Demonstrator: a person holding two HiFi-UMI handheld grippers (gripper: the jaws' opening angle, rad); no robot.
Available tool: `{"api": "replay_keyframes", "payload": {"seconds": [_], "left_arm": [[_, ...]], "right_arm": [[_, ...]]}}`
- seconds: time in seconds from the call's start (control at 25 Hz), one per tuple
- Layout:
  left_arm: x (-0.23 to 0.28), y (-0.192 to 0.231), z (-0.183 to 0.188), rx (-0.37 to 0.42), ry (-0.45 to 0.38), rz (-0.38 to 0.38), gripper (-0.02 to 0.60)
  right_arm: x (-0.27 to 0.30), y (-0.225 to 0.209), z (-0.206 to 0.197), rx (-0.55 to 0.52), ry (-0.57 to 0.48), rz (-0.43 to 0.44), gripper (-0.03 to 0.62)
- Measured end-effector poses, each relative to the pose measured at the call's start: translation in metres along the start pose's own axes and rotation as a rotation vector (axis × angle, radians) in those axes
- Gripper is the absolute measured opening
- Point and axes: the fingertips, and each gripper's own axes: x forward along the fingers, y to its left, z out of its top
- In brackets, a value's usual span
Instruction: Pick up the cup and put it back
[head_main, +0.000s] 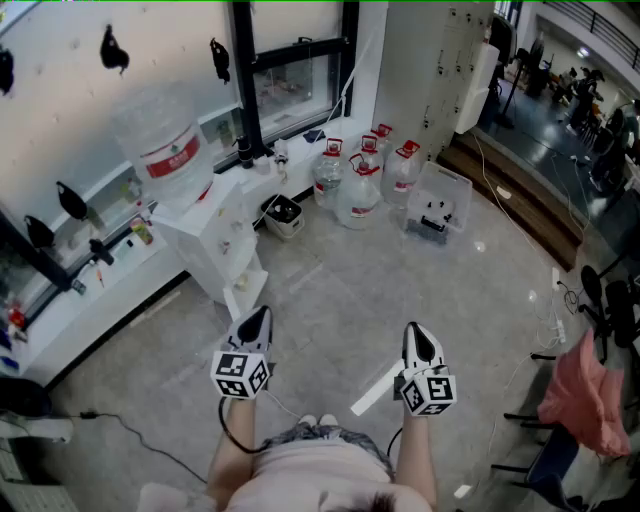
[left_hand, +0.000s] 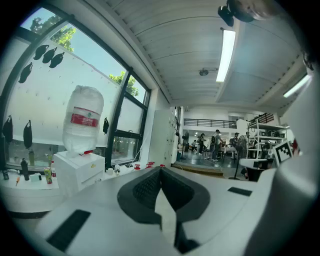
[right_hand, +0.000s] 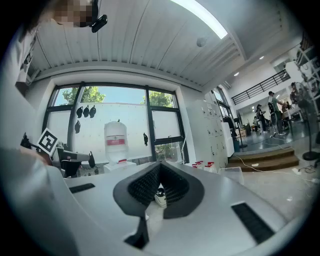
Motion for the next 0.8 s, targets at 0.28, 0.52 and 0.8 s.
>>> {"api": "replay_keyframes", "payload": {"seconds": [0.28,0.52,0.8], "left_arm": [[0.008,0.000,0.000,0.007,-0.002,-0.012,0.026],[0.012,0.004,-0.001,-0.005,-0.003,-0.015,0.026],[0.008,0.010,-0.004,-0.008,0.005,-0.006,0.026]], "right_arm": [[0.006,0.002,0.001,0.016,-0.007,0.006,0.017],[0.012,0.009,0.001,0.020,-0.007,0.018,0.017],[0.017,0.017,-0.002,0.027,-0.001,0.032,0.017]]}}
